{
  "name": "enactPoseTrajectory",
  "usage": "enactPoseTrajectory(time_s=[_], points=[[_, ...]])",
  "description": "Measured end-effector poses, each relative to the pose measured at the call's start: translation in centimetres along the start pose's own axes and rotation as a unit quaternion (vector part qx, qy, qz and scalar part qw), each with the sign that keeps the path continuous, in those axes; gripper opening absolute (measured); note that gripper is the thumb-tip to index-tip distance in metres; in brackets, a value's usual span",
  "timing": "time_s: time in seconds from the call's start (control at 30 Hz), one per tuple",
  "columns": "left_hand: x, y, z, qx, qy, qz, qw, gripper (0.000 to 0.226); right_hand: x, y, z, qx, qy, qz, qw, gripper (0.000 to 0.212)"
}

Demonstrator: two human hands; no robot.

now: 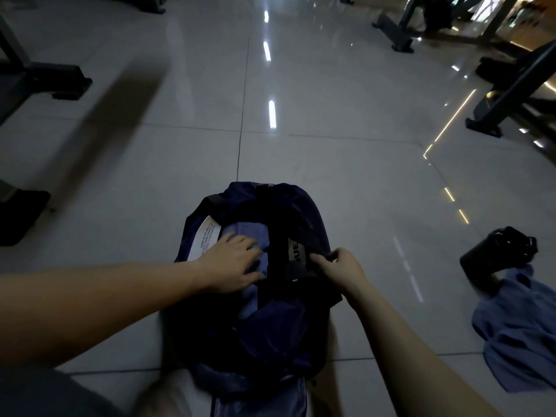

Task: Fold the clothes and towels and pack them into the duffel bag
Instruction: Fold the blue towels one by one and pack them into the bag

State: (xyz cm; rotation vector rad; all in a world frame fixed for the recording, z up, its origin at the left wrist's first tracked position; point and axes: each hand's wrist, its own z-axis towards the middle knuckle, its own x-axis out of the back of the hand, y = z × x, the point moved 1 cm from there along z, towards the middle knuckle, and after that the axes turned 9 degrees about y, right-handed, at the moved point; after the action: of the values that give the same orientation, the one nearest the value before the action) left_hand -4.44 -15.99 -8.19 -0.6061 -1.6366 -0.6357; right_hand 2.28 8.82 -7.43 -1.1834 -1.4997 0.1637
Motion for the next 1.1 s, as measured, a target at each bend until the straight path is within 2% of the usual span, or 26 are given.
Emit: enactPoseTrajectory(time_s=[0.07, 0.2, 0.3, 0.43, 0.53, 0.7, 0.8, 0.9, 1.03, 1.1], points=[[0.6, 1.1, -0.4, -0.003, -0.028, -0.022, 0.999, 0.057, 0.0, 0.8, -0.5, -0.049, -0.011, 0.059, 0.997, 0.033], [3.2, 1.3, -0.1, 0.007, -0.043, -0.057, 0.997, 0.052, 0.6, 3.3, -1.7, -0.048, -0.015, -0.026, 0.998, 0.007], [6.6, 1.1, 1.1, 0.044, -0.03, -0.082, 0.995, 0.051, 2.7, 3.7, -3.3, -0.038, -0.008, -0.014, 0.999, 0.011], [13.2, 2.8, 4.1, 0.039, 0.025, -0.079, 0.996, 0.044, 8.2, 1.9, -4.8, -0.02, 0.013, 0.037, 0.999, 0.014], [18.7, 7.2, 7.0, 0.019, 0.081, -0.112, 0.99, 0.041, 14.9, 0.5, -5.7, 0.002, 0.049, 0.031, 0.998, 0.013], [24.2, 18.0, 10.8, -0.073, 0.093, -0.08, 0.99, 0.039, 25.4, 0.3, -6.5, 0.024, 0.124, 0.036, 0.991, 0.013], [23.7, 25.0, 13.1, -0.122, 0.078, -0.052, 0.988, 0.039, 29.7, 2.9, -6.4, 0.017, 0.162, 0.029, 0.986, 0.012], [20.6, 31.5, 15.4, -0.147, 0.066, -0.054, 0.985, 0.04, 32.5, 8.3, -5.9, -0.007, 0.19, -0.025, 0.981, 0.013], [13.7, 38.8, 18.7, -0.147, 0.034, -0.112, 0.982, 0.039, 33.5, 18.5, -5.1, -0.083, 0.153, -0.096, 0.98, 0.023], [9.8, 41.9, 20.3, -0.148, 0.008, -0.137, 0.979, 0.039, 33.0, 23.8, -5.0, -0.124, 0.126, -0.129, 0.976, 0.009]])
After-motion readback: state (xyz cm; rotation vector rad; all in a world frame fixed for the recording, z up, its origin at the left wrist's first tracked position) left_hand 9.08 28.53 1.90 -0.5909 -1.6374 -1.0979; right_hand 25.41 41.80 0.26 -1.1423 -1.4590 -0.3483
